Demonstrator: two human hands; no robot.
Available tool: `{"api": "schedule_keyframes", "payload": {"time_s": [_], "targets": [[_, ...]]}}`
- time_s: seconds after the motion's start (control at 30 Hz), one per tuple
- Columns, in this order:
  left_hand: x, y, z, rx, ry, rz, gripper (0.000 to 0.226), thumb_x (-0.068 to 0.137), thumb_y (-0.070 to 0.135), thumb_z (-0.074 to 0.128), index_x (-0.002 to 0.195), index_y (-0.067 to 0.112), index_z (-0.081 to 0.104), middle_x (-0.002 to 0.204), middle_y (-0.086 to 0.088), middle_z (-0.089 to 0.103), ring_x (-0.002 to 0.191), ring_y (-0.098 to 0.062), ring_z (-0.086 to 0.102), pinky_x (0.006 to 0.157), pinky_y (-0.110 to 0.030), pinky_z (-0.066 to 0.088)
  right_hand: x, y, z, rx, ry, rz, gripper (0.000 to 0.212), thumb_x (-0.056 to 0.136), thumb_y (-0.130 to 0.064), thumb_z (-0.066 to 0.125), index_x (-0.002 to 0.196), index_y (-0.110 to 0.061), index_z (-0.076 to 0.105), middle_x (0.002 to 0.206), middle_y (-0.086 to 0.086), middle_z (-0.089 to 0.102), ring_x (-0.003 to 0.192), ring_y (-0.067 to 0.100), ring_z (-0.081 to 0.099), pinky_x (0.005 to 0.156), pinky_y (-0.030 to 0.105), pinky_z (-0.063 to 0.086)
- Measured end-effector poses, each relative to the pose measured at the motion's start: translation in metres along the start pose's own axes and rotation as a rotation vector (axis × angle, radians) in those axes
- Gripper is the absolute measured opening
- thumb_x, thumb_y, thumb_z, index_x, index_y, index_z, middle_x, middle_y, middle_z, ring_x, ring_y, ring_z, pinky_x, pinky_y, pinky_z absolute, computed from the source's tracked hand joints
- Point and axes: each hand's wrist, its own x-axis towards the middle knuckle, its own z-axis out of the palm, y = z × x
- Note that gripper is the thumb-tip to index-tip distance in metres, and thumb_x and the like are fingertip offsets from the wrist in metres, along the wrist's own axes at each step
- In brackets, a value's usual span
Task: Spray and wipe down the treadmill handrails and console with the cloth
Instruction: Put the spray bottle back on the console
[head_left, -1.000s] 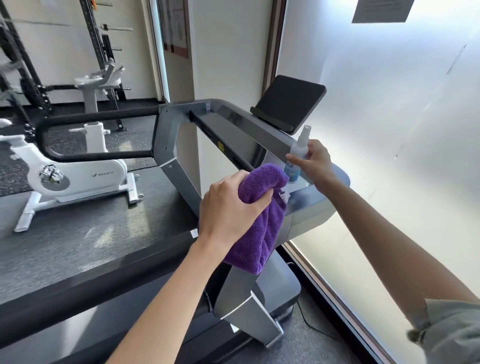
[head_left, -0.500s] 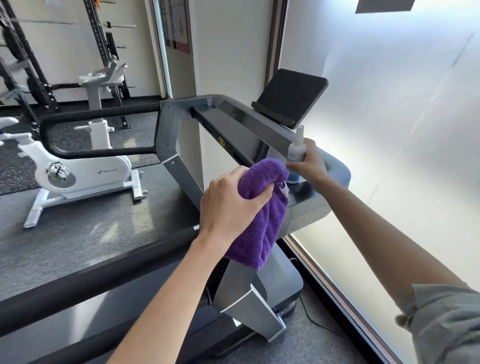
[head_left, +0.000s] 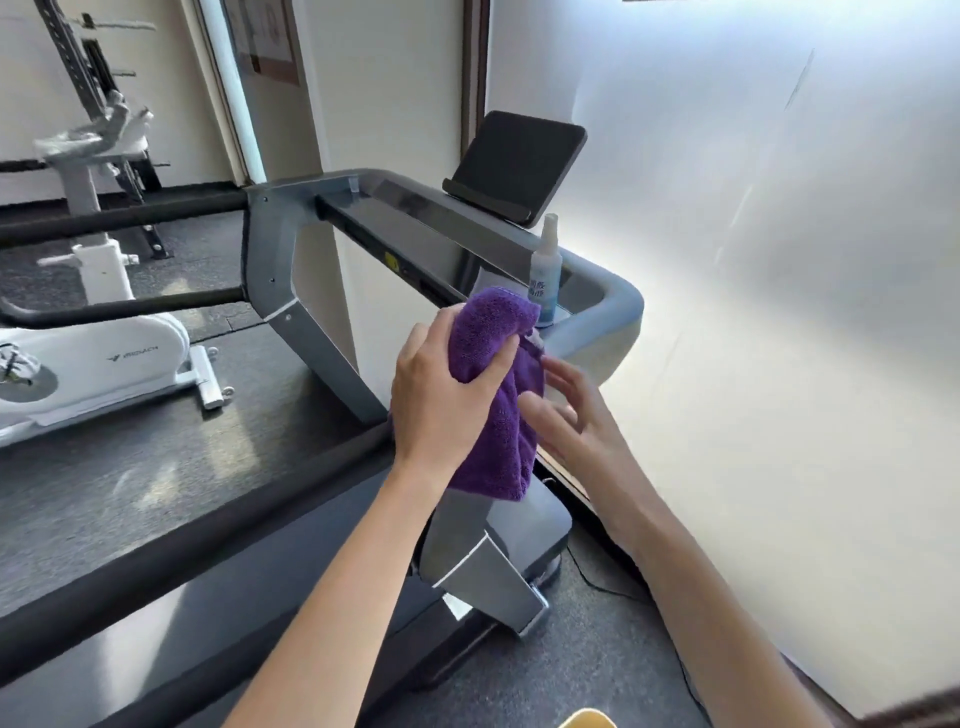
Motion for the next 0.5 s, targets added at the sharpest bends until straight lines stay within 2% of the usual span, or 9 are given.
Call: {"api": "schedule_keyframes", "payload": {"time_s": [0.07, 0.13, 0.2, 0.27, 0.33, 0.4, 0.47, 0.5], "targets": [[-0.009, 0.000, 0.002, -0.044, -0.069, -0.019, 0.058, 0.076, 0.070, 0.056, 0.116, 0.028, 0.057, 0.103, 0.002, 0.058, 0.097, -0.016, 0.054, 0.086, -0.030, 0.045, -0.025, 0.007, 0.014, -0.042, 0.064, 0.062, 0.109, 0.055, -0.060, 0.085, 0.148, -0.029, 0.038, 0.138, -0.021, 0.052, 0.128, 0.010, 0.060, 0.103, 0.033, 0.055], [-0.022, 0.000, 0.006, -0.124, -0.183, -0.050, 0.070, 0.069, 0.077, 0.049, 0.124, 0.034, 0.051, 0.115, 0.003, 0.056, 0.109, -0.015, 0.049, 0.094, -0.030, 0.040, -0.047, 0.012, 0.023, -0.020, 0.134, 0.107, 0.110, 0.055, -0.057, 0.093, 0.146, -0.031, 0.038, 0.138, -0.017, 0.052, 0.126, 0.011, 0.062, 0.105, 0.037, 0.055], [-0.037, 0.000, 0.011, -0.200, -0.334, -0.129, 0.078, 0.066, 0.082, 0.049, 0.127, 0.034, 0.048, 0.122, 0.000, 0.052, 0.119, -0.017, 0.046, 0.104, -0.035, 0.038, -0.071, 0.013, 0.027, 0.035, 0.180, 0.140, 0.097, 0.062, -0.044, 0.096, 0.141, -0.030, 0.042, 0.132, -0.013, 0.059, 0.117, 0.007, 0.068, 0.099, 0.033, 0.058], [-0.054, -0.002, 0.025, -0.260, -0.525, -0.262, 0.083, 0.065, 0.088, 0.049, 0.128, 0.035, 0.046, 0.128, -0.001, 0.047, 0.127, -0.019, 0.041, 0.109, -0.042, 0.036, -0.094, 0.015, 0.028, 0.126, 0.251, 0.164, 0.080, 0.067, -0.030, 0.087, 0.137, -0.025, 0.048, 0.123, -0.007, 0.069, 0.107, 0.007, 0.072, 0.090, 0.029, 0.060], [-0.076, -0.002, 0.044, -0.386, -0.782, -0.494, 0.093, 0.055, 0.099, 0.043, 0.126, 0.040, 0.048, 0.135, -0.002, 0.044, 0.133, -0.019, 0.036, 0.111, -0.043, 0.030, -0.117, 0.020, 0.024, 0.195, 0.406, 0.182, 0.056, 0.081, -0.024, 0.081, 0.129, -0.024, 0.052, 0.114, -0.004, 0.073, 0.097, 0.007, 0.074, 0.082, 0.026, 0.061], [-0.107, -0.009, 0.071, -0.484, -0.951, -0.707, 0.111, 0.044, 0.106, 0.040, 0.128, 0.036, 0.054, 0.139, -0.006, 0.049, 0.134, -0.027, 0.042, 0.110, -0.051, 0.032, -0.137, 0.031, 0.012, 0.166, 0.586, 0.204, 0.038, 0.091, -0.026, 0.075, 0.122, -0.029, 0.053, 0.104, -0.007, 0.073, 0.089, 0.005, 0.074, 0.080, 0.026, 0.061], [-0.138, -0.017, 0.099, -0.511, -1.033, -0.746, 0.107, 0.044, 0.106, 0.039, 0.121, 0.035, 0.060, 0.131, -0.007, 0.058, 0.126, -0.028, 0.051, 0.107, -0.051, 0.037, -0.156, 0.048, -0.008, 0.088, 0.725, 0.233, 0.032, 0.094, -0.022, 0.073, 0.117, -0.031, 0.053, 0.101, -0.004, 0.073, 0.089, 0.010, 0.074, 0.082, 0.031, 0.061], [-0.151, -0.021, 0.112, -0.519, -1.087, -0.734, 0.099, 0.047, 0.105, 0.038, 0.119, 0.041, 0.061, 0.131, -0.005, 0.058, 0.126, -0.026, 0.051, 0.108, -0.049, 0.036, -0.165, 0.057, -0.019, 0.053, 0.772, 0.244, 0.028, 0.096, -0.017, 0.072, 0.114, -0.030, 0.054, 0.103, 0.000, 0.073, 0.093, 0.015, 0.074, 0.086, 0.036, 0.060]]}}
